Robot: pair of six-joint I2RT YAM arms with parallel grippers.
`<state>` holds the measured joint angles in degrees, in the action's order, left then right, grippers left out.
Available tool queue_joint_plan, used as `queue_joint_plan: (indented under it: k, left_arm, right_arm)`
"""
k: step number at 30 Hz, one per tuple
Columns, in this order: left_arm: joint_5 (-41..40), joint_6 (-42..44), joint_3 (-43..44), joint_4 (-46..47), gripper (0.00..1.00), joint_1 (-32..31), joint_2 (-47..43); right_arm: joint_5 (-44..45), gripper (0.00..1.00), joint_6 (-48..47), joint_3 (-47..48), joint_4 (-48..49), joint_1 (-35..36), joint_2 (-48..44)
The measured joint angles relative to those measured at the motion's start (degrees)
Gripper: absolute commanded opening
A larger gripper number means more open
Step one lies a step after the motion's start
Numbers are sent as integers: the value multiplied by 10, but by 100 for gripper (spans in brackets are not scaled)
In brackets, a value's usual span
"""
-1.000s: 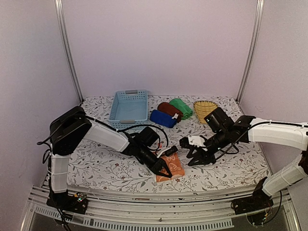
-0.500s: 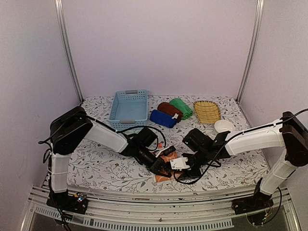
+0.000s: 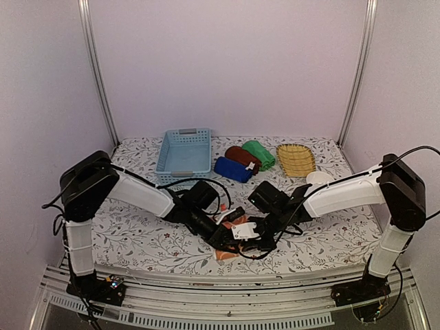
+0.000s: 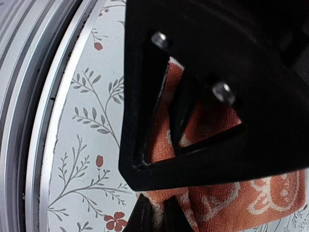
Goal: Roll the towels
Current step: Roll the towel at the center of the board.
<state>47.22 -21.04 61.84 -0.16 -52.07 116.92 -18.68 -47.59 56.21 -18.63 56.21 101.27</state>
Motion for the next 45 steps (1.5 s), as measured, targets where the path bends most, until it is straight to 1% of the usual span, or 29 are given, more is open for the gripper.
queue_joint_plan:
  k: [2,4,8,11,14,16,18,21,24,30,34,35,37,39,42,43,45]
  left_arm:
    - [-38,9,-28,-6,45,0,-37]
    - [-96,15,-65,-16,48,0,-92]
    - [-204,12,-149,0,48,-5,-200]
    - [-303,12,-237,50,46,-22,-290]
    - [-398,38,-323,116,47,-83,-382]
    - [-454,70,-356,149,47,-136,-420]
    - [-499,106,-365,165,45,-180,-433]
    - [-549,163,-350,171,44,-212,-422]
    - [-581,215,-316,168,44,-230,-383]
    - [-612,299,-232,146,44,-235,-261]
    - [-620,337,-186,125,42,-235,-193]
    - [-622,343,-178,121,40,-235,-180]
    - [-631,353,-162,113,31,-235,-154]
    - [-643,360,-153,109,25,-236,-140]
    - [-651,361,-149,106,22,-236,-137]
    - [-654,360,-149,105,18,-237,-137]
    - [-660,358,-149,104,11,-238,-137]
  right_arm:
    - [-15,8,1,8,-4,0,8]
    - [-33,8,1,12,-12,-3,12]
    - [-82,7,1,39,-52,-15,32]
    - [-127,7,2,86,-105,-30,68]
    - [-185,7,3,173,-185,-53,136]
    - [-224,7,3,228,-236,-66,184]
    - [-259,7,2,278,-290,-78,225]
    - [-294,6,2,330,-356,-88,268]
    - [-312,7,2,358,-395,-93,292]
    - [-315,7,11,373,-424,-94,301]
    - [-315,7,17,375,-432,-94,302]
    - [-315,7,18,375,-433,-94,302]
    - [-315,7,20,375,-436,-94,302]
    - [-315,7,22,375,-437,-94,303]
    - [-316,8,27,375,-439,-94,303]
    - [-317,10,28,375,-439,-95,303]
    - [-319,18,30,375,-440,-95,303]
